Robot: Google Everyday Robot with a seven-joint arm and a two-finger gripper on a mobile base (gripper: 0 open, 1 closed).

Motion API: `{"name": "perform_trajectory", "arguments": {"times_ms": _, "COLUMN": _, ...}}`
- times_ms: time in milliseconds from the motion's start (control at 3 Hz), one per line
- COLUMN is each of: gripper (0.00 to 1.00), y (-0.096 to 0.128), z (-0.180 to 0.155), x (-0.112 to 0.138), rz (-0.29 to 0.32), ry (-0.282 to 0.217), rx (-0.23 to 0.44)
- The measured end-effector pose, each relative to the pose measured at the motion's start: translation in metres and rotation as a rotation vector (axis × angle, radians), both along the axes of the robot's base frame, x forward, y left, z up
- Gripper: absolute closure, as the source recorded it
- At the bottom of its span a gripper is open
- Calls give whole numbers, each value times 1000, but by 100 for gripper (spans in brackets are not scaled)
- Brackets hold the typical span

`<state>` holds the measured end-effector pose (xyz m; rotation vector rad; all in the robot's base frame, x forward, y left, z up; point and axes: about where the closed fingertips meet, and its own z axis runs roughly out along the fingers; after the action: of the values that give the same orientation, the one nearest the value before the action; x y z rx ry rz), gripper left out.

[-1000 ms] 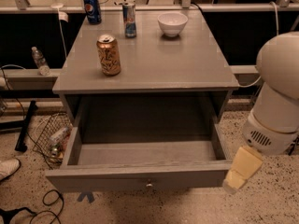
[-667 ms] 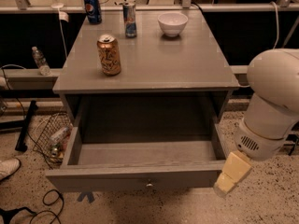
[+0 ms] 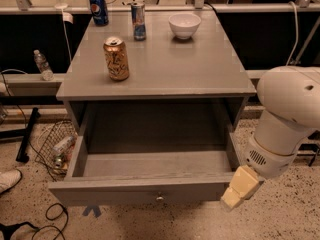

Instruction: Close top drawer

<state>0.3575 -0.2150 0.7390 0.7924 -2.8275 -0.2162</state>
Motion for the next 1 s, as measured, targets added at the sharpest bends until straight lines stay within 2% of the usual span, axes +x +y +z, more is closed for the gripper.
{"name": "perform_trajectory", "arguments": {"times_ms": 1000, "gripper": 0, "y": 18, "z": -25, "x": -8, "rz": -71, "ry": 33, "rx": -65}}
